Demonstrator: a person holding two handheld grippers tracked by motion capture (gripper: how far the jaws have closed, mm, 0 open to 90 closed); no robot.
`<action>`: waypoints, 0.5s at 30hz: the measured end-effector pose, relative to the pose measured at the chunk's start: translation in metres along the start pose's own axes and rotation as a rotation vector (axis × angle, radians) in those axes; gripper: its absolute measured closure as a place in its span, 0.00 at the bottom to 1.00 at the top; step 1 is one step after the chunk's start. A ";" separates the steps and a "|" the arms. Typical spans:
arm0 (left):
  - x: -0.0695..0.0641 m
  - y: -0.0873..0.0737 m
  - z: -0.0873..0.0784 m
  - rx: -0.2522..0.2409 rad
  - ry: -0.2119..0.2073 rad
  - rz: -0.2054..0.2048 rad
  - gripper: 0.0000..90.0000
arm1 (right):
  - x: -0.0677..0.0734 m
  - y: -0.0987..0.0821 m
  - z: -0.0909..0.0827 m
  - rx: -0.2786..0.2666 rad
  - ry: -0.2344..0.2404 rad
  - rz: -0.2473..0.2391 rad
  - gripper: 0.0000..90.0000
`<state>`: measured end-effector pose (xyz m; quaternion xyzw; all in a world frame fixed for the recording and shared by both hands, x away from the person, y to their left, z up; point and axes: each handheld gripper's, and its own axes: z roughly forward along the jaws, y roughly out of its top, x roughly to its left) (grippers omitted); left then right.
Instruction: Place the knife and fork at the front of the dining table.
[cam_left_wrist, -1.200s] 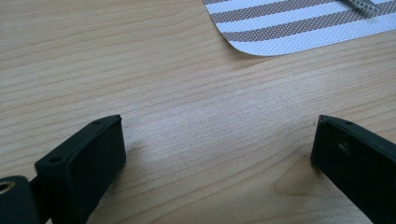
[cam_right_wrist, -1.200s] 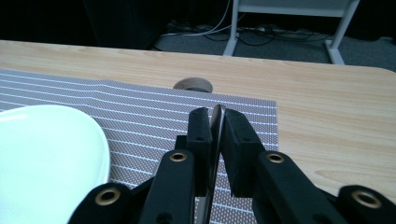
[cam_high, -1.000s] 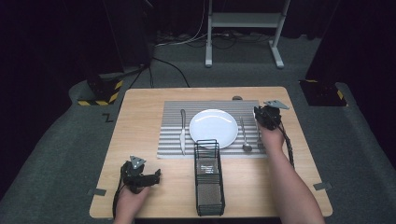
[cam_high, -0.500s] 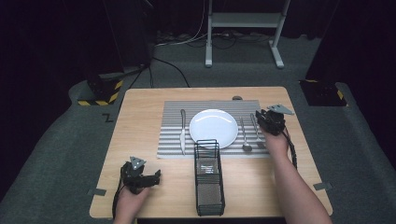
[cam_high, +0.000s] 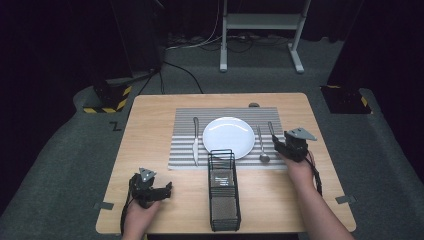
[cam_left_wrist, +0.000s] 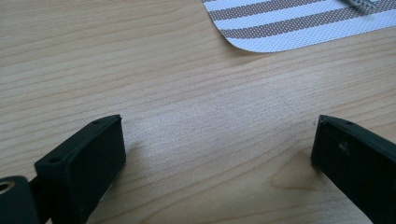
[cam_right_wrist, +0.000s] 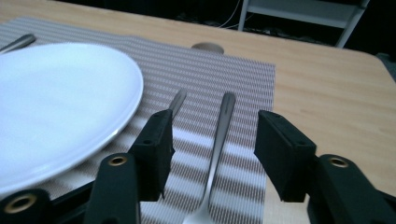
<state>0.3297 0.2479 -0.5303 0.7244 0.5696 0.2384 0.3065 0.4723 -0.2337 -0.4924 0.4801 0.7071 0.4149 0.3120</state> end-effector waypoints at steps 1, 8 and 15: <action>0.000 0.000 0.000 0.001 0.001 -0.002 0.04 | 0.000 -0.004 -0.003 0.003 0.000 -0.002 0.46; -0.001 -0.001 0.000 0.001 0.000 -0.002 0.03 | -0.002 -0.033 -0.038 0.064 0.014 -0.027 0.30; -0.002 -0.002 -0.002 0.000 -0.001 -0.001 0.04 | -0.006 -0.073 -0.076 0.178 -0.028 -0.026 0.23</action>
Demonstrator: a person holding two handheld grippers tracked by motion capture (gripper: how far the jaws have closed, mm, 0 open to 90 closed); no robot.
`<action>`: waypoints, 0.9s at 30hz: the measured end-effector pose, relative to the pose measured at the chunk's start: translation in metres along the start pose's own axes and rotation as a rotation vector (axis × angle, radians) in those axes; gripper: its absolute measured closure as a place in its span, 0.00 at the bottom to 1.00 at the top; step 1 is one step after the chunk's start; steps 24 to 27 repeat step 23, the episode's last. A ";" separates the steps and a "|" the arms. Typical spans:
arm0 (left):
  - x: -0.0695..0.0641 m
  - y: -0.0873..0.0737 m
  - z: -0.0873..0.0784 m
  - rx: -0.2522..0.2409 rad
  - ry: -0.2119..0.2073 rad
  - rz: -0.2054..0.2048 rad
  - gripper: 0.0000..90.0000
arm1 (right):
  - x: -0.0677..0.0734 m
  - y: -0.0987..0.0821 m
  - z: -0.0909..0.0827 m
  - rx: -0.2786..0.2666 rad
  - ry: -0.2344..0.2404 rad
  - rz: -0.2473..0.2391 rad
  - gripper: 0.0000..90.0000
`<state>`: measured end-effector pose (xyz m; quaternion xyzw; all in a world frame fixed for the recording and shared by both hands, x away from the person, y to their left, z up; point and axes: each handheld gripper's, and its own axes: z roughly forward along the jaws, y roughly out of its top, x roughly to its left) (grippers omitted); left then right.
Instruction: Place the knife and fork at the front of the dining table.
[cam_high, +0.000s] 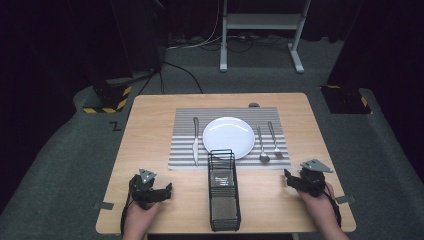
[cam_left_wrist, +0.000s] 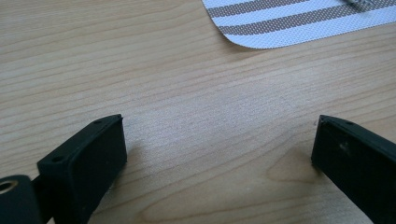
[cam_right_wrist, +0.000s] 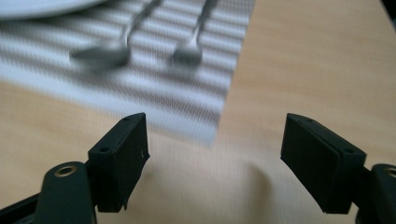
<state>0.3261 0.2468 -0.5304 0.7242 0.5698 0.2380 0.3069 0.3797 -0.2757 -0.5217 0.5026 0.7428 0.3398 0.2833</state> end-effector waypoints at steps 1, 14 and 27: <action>0.000 0.000 0.000 0.000 0.000 0.000 0.04 | -0.002 -0.004 -0.004 0.016 0.001 -0.001 0.22; 0.000 -0.001 -0.001 -0.002 -0.002 0.000 0.04 | -0.017 -0.028 -0.031 0.092 0.024 0.065 0.17; 0.000 -0.001 -0.001 0.000 -0.005 0.002 0.04 | -0.017 -0.029 -0.031 0.092 0.024 0.065 0.17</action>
